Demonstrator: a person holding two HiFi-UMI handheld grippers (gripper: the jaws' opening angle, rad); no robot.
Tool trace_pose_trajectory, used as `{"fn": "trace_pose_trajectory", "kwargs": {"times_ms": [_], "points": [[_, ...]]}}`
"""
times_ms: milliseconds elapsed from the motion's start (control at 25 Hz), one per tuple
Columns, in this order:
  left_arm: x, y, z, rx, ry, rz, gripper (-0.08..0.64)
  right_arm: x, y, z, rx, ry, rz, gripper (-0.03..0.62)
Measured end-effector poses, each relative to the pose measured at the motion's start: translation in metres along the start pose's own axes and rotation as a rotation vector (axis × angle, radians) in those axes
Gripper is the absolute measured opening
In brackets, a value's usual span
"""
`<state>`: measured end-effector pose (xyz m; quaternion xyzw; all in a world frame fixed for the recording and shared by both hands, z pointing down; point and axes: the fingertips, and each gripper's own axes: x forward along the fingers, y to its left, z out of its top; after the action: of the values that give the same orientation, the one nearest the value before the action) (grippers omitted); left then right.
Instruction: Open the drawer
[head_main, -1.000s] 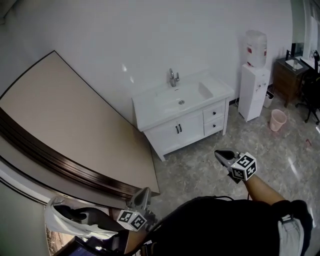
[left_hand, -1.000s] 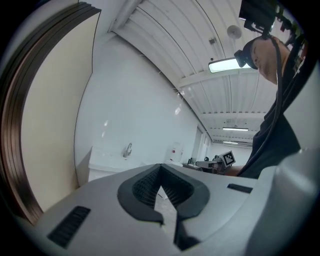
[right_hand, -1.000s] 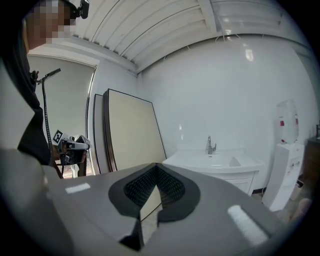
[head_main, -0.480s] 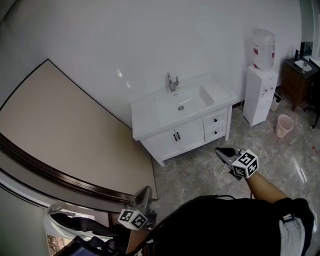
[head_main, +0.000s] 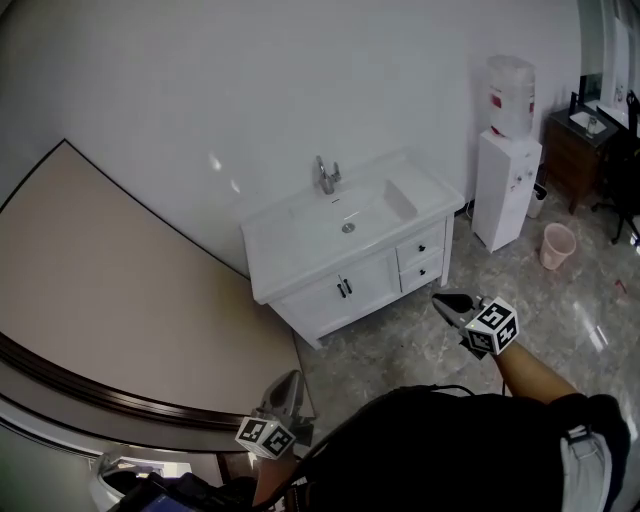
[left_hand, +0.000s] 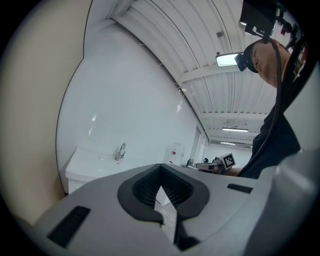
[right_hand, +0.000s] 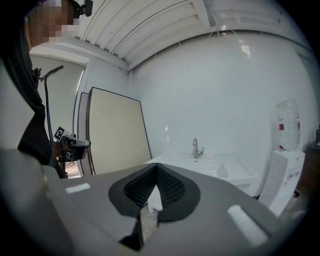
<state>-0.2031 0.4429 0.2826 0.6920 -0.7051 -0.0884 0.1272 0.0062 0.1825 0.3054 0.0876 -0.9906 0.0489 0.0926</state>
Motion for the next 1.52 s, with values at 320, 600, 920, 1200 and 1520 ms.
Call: {"fn": "trace_pose_trajectory", "kwargs": {"times_ms": [320, 600, 920, 1200, 1520], "points": [[0.012, 0.108, 0.045, 0.028, -0.01, -0.068, -0.005, 0.094, 0.021, 0.032, -0.015, -0.023, -0.073, -0.002], [0.004, 0.203, 0.07, 0.019, -0.001, -0.061, -0.005, 0.193, 0.049, 0.051, -0.013, -0.012, -0.067, -0.002], [0.007, 0.269, 0.074, -0.015, 0.01, -0.03, -0.005, 0.27, 0.058, 0.051, -0.01, 0.017, -0.025, -0.002], [0.055, 0.29, 0.071, -0.022, 0.018, -0.012, -0.005, 0.307, 0.011, 0.045, 0.004, 0.029, -0.006, -0.002], [0.147, 0.289, 0.088, -0.008, -0.024, 0.059, -0.005, 0.348, -0.084, 0.065, -0.032, 0.029, 0.087, -0.002]]}}
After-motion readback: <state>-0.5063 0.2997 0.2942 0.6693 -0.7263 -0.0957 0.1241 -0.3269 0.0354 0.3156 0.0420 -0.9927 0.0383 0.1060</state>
